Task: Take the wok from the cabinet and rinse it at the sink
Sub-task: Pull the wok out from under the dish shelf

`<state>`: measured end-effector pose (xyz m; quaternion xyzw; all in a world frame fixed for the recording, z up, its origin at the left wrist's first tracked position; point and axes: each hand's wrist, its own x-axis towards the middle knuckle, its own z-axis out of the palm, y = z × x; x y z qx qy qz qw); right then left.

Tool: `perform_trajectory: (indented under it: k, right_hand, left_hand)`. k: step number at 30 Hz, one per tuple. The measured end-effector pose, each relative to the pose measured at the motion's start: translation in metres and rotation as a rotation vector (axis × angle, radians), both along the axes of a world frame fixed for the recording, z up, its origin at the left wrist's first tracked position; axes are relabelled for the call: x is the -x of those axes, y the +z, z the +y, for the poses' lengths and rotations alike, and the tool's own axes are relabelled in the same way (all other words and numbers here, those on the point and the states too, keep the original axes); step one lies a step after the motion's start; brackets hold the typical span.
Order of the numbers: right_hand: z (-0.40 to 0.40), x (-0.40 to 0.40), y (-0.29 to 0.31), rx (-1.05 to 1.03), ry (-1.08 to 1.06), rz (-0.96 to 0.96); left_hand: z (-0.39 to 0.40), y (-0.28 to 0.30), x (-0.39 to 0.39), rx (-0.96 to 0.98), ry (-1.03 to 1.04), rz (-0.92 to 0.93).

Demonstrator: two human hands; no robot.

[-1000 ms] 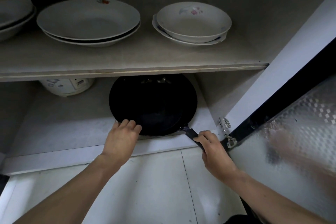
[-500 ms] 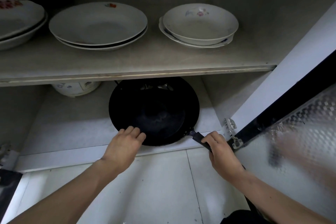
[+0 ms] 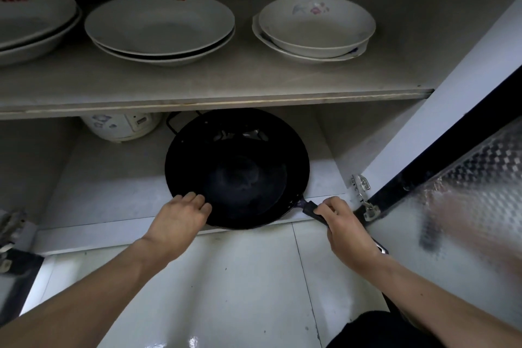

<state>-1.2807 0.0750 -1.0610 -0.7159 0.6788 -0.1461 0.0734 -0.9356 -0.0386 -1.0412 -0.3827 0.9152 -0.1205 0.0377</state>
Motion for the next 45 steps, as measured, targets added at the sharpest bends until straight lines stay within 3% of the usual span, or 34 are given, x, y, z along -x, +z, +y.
perform_trajectory:
  k: [10, 13, 16, 20, 28, 34, 40, 45]
  right_hand:
    - [-0.011, 0.0, -0.002, 0.013, -0.019, 0.067]
    - [-0.012, -0.001, -0.003, 0.038, -0.028, 0.05]
    - [-0.011, -0.003, -0.004, 0.064, -0.034, 0.044]
    - [-0.012, -0.007, -0.003, 0.091, -0.036, 0.033]
    - [-0.016, -0.004, -0.005, 0.104, -0.015, 0.021]
    - [-0.016, -0.004, -0.004, 0.093, -0.004, 0.027]
    - [-0.016, -0.006, -0.002, 0.083, 0.004, 0.032]
    - [-0.018, -0.007, 0.0, 0.097, 0.002, 0.108]
  left_hand:
    - [0.039, -0.005, -0.012, -0.124, -0.141, -0.049]
    - [0.032, 0.0, -0.02, -0.171, -0.184, 0.027]
    - [0.018, 0.011, -0.035, -0.197, -0.129, 0.126]
    - [-0.005, 0.021, -0.051, -0.251, -0.056, 0.08]
    - [-0.055, 0.006, -0.08, -0.031, 0.122, 0.07]
    - [-0.055, 0.006, -0.09, 0.011, -0.02, 0.1]
    - [-0.03, -0.004, -0.095, -0.094, -0.235, 0.166]
    - [-0.016, -0.006, -0.089, -0.034, -0.282, 0.168]
